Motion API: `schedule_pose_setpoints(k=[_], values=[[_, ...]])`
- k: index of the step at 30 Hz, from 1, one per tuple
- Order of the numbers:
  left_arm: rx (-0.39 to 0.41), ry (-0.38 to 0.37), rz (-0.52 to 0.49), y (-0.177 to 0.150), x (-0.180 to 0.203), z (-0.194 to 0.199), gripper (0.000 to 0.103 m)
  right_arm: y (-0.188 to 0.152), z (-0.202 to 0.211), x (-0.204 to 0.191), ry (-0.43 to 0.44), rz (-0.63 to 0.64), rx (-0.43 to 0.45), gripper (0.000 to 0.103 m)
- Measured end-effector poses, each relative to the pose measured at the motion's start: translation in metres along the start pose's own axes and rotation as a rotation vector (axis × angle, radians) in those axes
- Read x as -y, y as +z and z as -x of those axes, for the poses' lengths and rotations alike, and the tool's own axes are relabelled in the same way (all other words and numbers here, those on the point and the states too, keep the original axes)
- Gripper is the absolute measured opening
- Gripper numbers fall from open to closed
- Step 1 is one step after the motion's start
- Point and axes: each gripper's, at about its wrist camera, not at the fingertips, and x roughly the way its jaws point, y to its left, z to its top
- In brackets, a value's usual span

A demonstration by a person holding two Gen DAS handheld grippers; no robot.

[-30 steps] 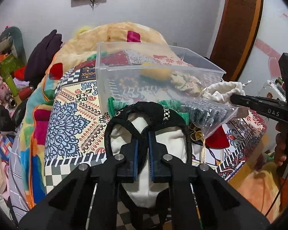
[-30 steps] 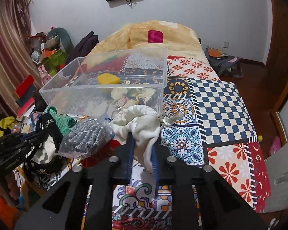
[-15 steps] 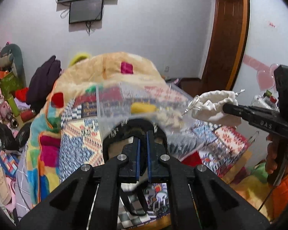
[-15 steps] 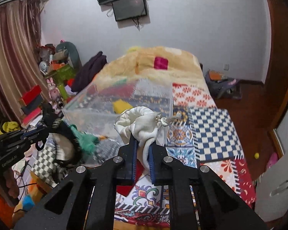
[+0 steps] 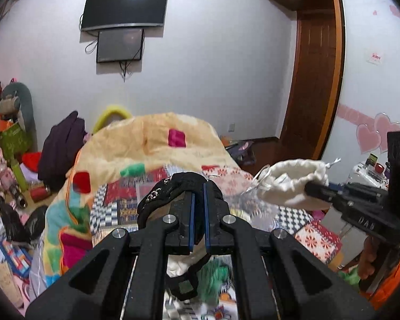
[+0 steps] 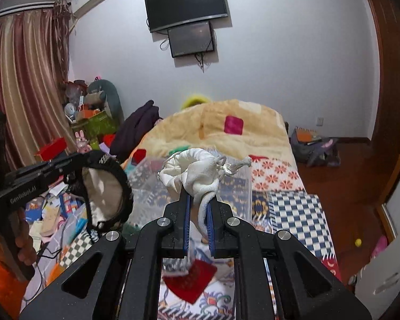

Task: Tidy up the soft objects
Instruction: 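Carry the cloth bag and drawstring pouch into the clear box while both tools release them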

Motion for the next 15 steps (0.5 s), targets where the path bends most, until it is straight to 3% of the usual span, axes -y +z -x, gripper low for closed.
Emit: schedule_pose_setpoints(k=[9,15], values=[[0.026,0.017,0.027,0.033,-0.004,-0.044,0.005,0.017,-0.03,-0.003,-0.005,-0.004,-0.001,0.01],[-0.032,0.056,0.006,0.029,-0.005,-0.088,0.005,0.014,-0.059,-0.003,-0.009,-0.003,-0.061,0.01]])
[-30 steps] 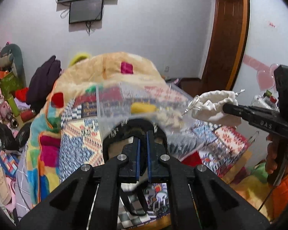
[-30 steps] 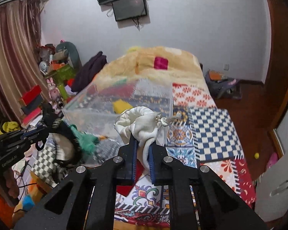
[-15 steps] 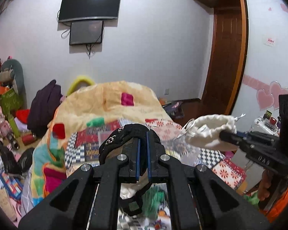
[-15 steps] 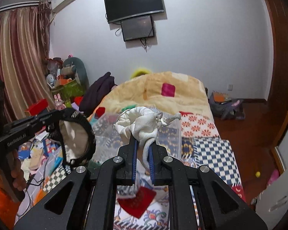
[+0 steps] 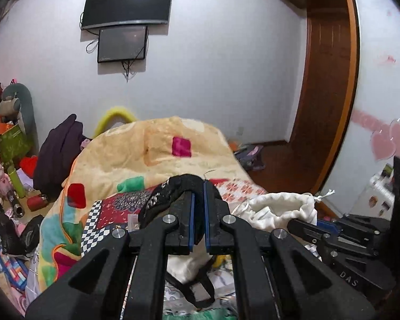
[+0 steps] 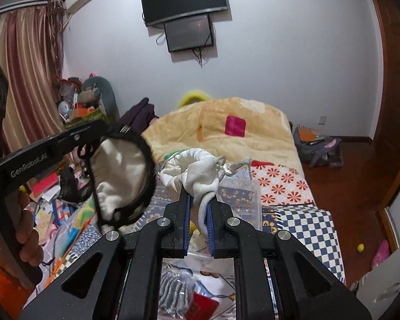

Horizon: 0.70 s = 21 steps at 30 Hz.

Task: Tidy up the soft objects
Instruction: 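Carry the cloth bag and drawstring pouch into the clear box while both tools release them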

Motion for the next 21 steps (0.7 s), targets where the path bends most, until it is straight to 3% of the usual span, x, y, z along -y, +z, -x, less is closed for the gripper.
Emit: schedule_pose_setpoints(k=[8,15,19,21], values=[[-0.204,0.009,-0.016,-0.047,0.001,-0.057,0.005,-0.016,-0.044,0.001,-0.034,0.014,-0.12,0.01],[-0.309,-0.012,0.029,-0.071,-0.004,-0.072,0.008,-0.023,-0.062,0.005,-0.056,0.018,-0.199,0.011],[-0.32,-0.031,0.038,-0.074,-0.007,-0.066,0.037,-0.024,-0.057,0.004,-0.058,0.023,-0.211,0.013],[-0.305,-0.025,0.028,-0.075,-0.007,-0.06,0.048,-0.025,-0.056,0.007,-0.048,0.016,-0.219,0.021]])
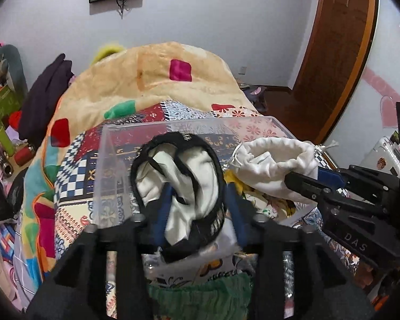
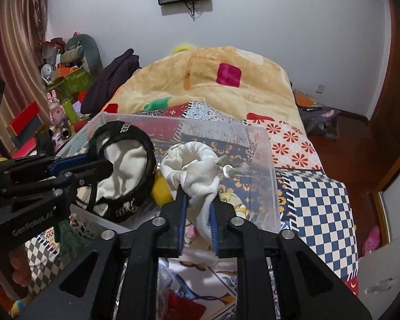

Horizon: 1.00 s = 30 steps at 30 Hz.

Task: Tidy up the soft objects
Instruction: 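Carry the cloth bag and drawstring pouch into the clear box while both tools release them, then grasp the green knitted glove with the left tool while the right grasps the bagged silver scrubber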

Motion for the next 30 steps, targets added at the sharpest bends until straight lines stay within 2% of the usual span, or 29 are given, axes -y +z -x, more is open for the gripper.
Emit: schedule_pose_setpoints(k=[2,6,10,12,14,16,21,30], values=[[0.013,0.002,-0.018,-0.002,0.002,0.008,0.055,-0.002,0.004,0.0,0.002,0.001,0.002,0.028],[0.042,0.0,-0.046,-0.008,0.008,0.027,0.061,-0.007,0.019,0.002,-0.007,0.007,0.034,0.049],[0.078,-0.016,-0.037,-0.012,0.009,0.047,0.069,-0.008,0.037,0.004,-0.025,0.0,0.076,0.063],[0.095,-0.018,-0.028,-0.015,0.009,0.058,0.075,-0.008,0.048,0.006,-0.023,-0.011,0.103,0.074],[0.111,-0.014,-0.015,-0.017,0.007,0.067,0.087,-0.009,0.058,0.007,-0.019,-0.018,0.125,0.08],[0.13,-0.002,0.003,-0.021,0.005,0.075,0.094,-0.011,0.066,0.007,-0.007,-0.023,0.14,0.082],[0.138,0.033,0.015,-0.038,-0.001,0.082,0.099,-0.021,0.073,0.001,0.045,-0.019,0.131,0.087],[-0.007,0.04,0.086,-0.084,-0.017,0.043,0.1,-0.054,0.043,-0.013,0.09,0.002,0.01,0.087]])
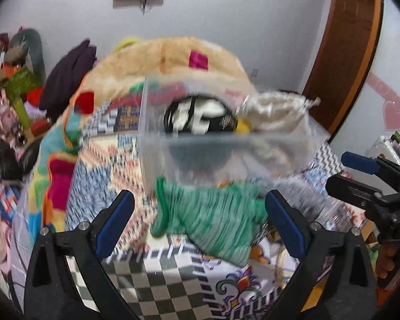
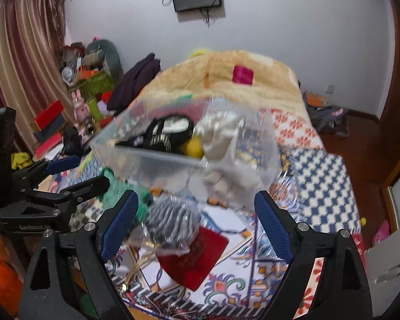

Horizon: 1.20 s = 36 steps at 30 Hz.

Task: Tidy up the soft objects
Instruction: 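Grasp the green knitted glove with the left tool while the right grasps the bagged silver scrubber, then carry the glove and bagged scrubber into the clear box while both tools release them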

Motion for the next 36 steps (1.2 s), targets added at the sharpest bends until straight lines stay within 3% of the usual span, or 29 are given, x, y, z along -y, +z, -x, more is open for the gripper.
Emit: schedule_pose_setpoints(k=[4,6,7,12,14,15,17,20,26,36], values=[[-0.032,0.002,0.005,-0.013,0.0,-0.013,0.099,-0.01,-0.012,0.0,0.033,-0.01,-0.048,0.087],[-0.036,-0.009,0.005,-0.017,0.001,-0.016,0.091,-0.014,-0.017,-0.003,0.043,0.003,-0.068,0.079],[-0.048,-0.016,0.001,-0.02,0.002,-0.019,0.083,-0.016,-0.02,-0.005,0.051,0.01,-0.082,0.075],[-0.043,-0.025,-0.007,-0.026,0.002,-0.019,0.064,-0.024,-0.03,-0.013,0.079,0.039,-0.133,0.046],[-0.048,-0.045,-0.007,-0.027,0.001,-0.018,0.044,-0.025,-0.033,-0.013,0.082,0.045,-0.144,0.038],[-0.05,-0.056,-0.005,-0.028,0.002,-0.017,0.038,-0.025,-0.032,-0.013,0.084,0.042,-0.143,0.033],[-0.045,-0.072,-0.003,-0.03,0.001,-0.015,0.026,-0.026,-0.029,-0.011,0.086,0.038,-0.132,0.03],[-0.038,-0.084,-0.011,-0.031,0.0,-0.01,0.016,-0.027,-0.022,-0.01,0.08,0.036,-0.108,0.025],[0.013,-0.084,-0.049,-0.027,0.003,0.011,0.013,-0.021,-0.005,-0.011,0.071,0.05,-0.052,0.024],[0.171,-0.076,-0.046,0.005,-0.006,0.063,0.013,0.006,0.026,-0.024,0.067,0.078,0.078,0.024]])
